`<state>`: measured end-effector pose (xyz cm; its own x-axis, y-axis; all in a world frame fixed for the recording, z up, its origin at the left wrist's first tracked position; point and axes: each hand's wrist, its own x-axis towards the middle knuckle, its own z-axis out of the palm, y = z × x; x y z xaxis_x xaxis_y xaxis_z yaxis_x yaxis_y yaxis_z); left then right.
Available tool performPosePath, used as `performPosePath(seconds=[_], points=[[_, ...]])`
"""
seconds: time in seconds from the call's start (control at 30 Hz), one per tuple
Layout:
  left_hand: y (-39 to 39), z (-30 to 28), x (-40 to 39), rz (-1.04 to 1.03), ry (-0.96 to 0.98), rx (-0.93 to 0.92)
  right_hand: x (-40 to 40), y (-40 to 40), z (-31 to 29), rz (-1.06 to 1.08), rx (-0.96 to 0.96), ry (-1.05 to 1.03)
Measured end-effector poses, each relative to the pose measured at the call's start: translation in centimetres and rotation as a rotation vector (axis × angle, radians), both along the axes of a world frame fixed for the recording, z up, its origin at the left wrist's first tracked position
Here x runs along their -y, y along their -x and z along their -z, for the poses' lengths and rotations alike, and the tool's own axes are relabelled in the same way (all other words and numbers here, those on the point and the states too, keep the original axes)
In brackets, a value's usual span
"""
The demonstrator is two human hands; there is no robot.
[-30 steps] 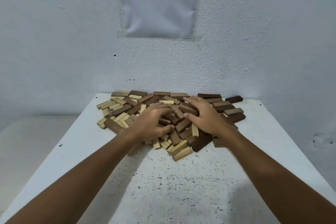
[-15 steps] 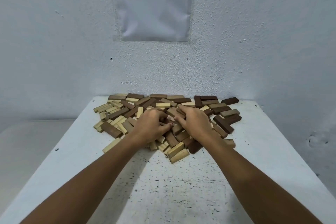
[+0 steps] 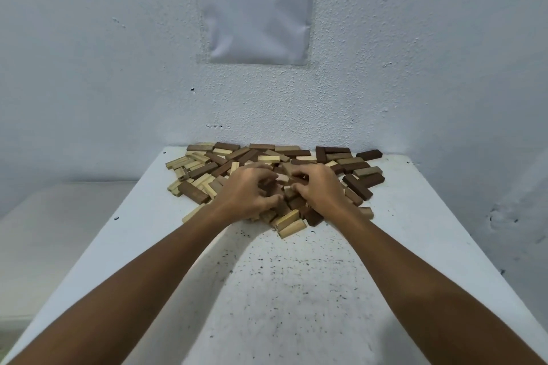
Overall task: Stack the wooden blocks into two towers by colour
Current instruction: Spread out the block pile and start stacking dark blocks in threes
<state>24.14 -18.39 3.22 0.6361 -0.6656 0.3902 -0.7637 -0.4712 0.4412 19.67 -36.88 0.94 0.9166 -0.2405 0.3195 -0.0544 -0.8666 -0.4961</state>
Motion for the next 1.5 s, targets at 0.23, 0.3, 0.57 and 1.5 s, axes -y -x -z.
performPosePath(seconds=[0.23,0.3,0.57,1.5], points=[[5.1,1.4,-5.9,0.220,-0.075,-0.044,-3.2,8.8,-1.2,-0.240,-0.099,-0.169],[7.0,2.4,-7.3,0.220,-0.114,-0.085,-4.3,11.4,-0.9,-0.274,-0.185,-0.140],[10.0,4.1,-8.4,0.183,-0.015,-0.191,-3.6,11.6,0.4,-0.176,0.005,-0.177],[16.1,3.9,-10.7,0.145,-0.043,-0.343,-9.0,20.3,-0.5,-0.275,-0.423,-0.263]])
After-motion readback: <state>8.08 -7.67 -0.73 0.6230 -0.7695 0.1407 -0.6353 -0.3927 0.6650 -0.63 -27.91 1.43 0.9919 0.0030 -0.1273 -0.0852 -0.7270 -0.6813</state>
